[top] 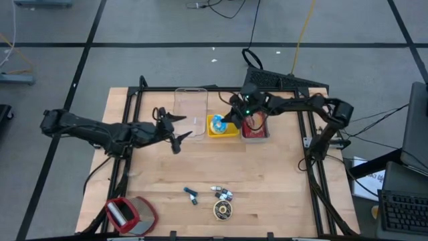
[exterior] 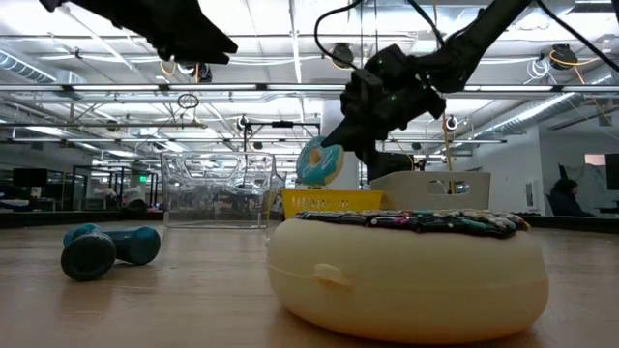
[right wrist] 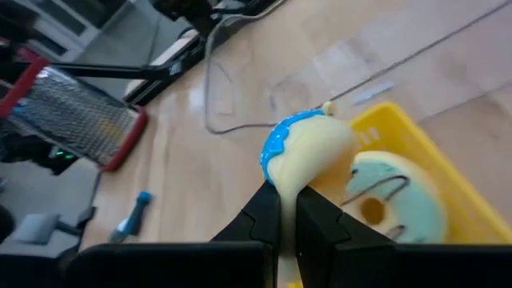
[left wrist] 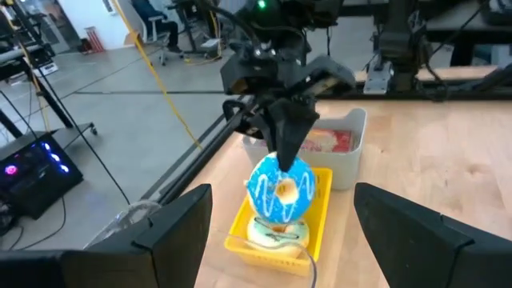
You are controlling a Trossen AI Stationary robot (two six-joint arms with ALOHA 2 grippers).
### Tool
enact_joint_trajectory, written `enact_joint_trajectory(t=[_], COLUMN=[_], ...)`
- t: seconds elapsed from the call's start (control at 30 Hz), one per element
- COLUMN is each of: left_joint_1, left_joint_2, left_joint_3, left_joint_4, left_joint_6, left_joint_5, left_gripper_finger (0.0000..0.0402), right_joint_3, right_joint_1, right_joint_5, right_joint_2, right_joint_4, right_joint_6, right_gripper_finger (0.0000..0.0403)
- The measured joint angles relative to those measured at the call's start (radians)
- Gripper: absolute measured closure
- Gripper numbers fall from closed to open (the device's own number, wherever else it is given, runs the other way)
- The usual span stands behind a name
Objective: Pick & Place Food Item
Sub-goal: Put the blue donut into the yellow bin
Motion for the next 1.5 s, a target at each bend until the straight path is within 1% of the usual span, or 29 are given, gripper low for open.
enact_joint_trajectory(t=[0.1, 0.4, 0.63, 0.73, 0.87, 1.0, 1.33, 1.5], left_joint_1=[0.001, 0.001, 0.001, 0.001, 0.001, 0.001, 0.001, 0.001], left_joint_2=[0.018, 0.023, 0.023, 0.023, 0.023, 0.023, 0.023, 0.023], left_joint_3=[0.000, 0.000, 0.000, 0.000, 0.000, 0.000, 0.000, 0.000], left_joint_4=[-0.001, -0.001, -0.001, -0.001, -0.001, -0.001, -0.001, -0.001], left_joint_6=[0.000, -0.008, -0.023, -0.023, -0.023, -0.023, -0.026, -0.026], left_joint_5=[0.000, 0.000, 0.000, 0.000, 0.000, 0.000, 0.001, 0.001], left_gripper_finger=[0.0094, 0.0094, 0.0094, 0.0094, 0.0094, 0.0094, 0.0094, 0.0094], right_joint_3=[0.000, 0.000, 0.000, 0.000, 0.000, 0.000, 0.000, 0.000], right_joint_1=[0.010, 0.045, 0.053, 0.053, 0.053, 0.056, 0.057, 0.057], right_joint_5=[-0.028, -0.018, 0.079, 0.088, 0.089, 0.137, 0.138, 0.139], right_joint_2=[0.028, 0.079, 0.100, 0.100, 0.100, 0.100, 0.100, 0.099], right_joint_4=[0.032, 0.076, 0.088, 0.094, 0.095, 0.089, 0.108, 0.120], right_joint_6=[0.003, 0.011, 0.005, -0.008, -0.055, -0.085, -0.133, -0.141], right_gripper_finger=[0.0393, 0.0394, 0.0394, 0.0388, 0.0367, 0.0339, 0.0257, 0.0236])
